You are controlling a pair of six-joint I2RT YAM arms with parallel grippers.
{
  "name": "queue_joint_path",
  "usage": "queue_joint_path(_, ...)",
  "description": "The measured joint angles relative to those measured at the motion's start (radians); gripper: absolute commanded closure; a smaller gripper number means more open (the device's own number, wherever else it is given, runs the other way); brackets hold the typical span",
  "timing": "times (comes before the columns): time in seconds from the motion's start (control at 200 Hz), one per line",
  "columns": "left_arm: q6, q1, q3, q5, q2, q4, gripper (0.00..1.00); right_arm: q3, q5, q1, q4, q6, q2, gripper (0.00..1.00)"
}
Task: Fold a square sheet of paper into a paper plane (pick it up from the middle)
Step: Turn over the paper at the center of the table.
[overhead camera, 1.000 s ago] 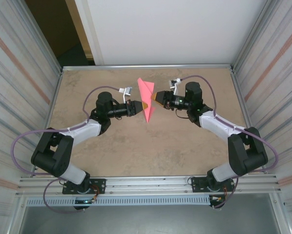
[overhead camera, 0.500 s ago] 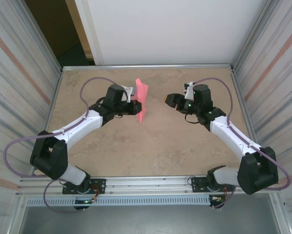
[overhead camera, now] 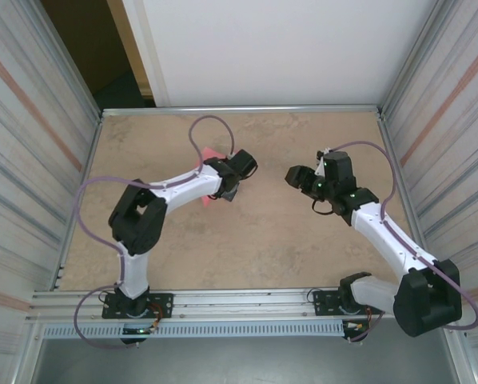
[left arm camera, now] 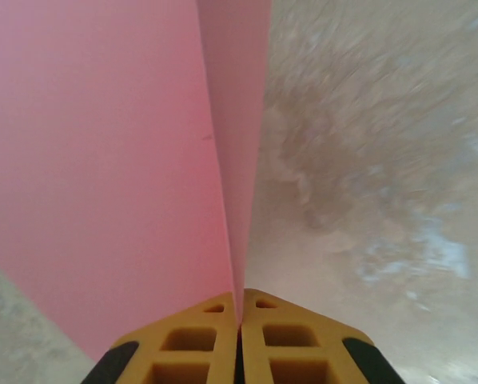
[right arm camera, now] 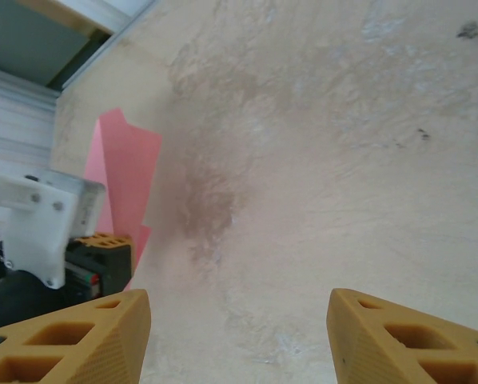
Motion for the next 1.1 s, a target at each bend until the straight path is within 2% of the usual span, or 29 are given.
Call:
queue_joint_path(0.215,0.014,-0.027,0.077,-0.137,0.13,-0.066,0.88,-0.023,0.012,-0.019,-0.012,0.001,-0.01,0.4)
queue_joint_path(0.351,0.018,-0.037,0.096,-0.171,0.187,-0.08,0.86,-0.026,0.012,-0.02,-0.016,0.001,-0.01,0.4)
queue_joint_path(0.616,0.011,-0.039,0.105,-0.163,0.233,-0.09,0.81,-0.026,0.01,-0.02,-0.014,0.003,0.004,0.4)
queue_joint_path(1.097,-0.043,-0.036,0.122,-0.085,0.243,-0.104,0.79,-0.03,-0.006,-0.02,-0.006,0.004,0.032,0.4)
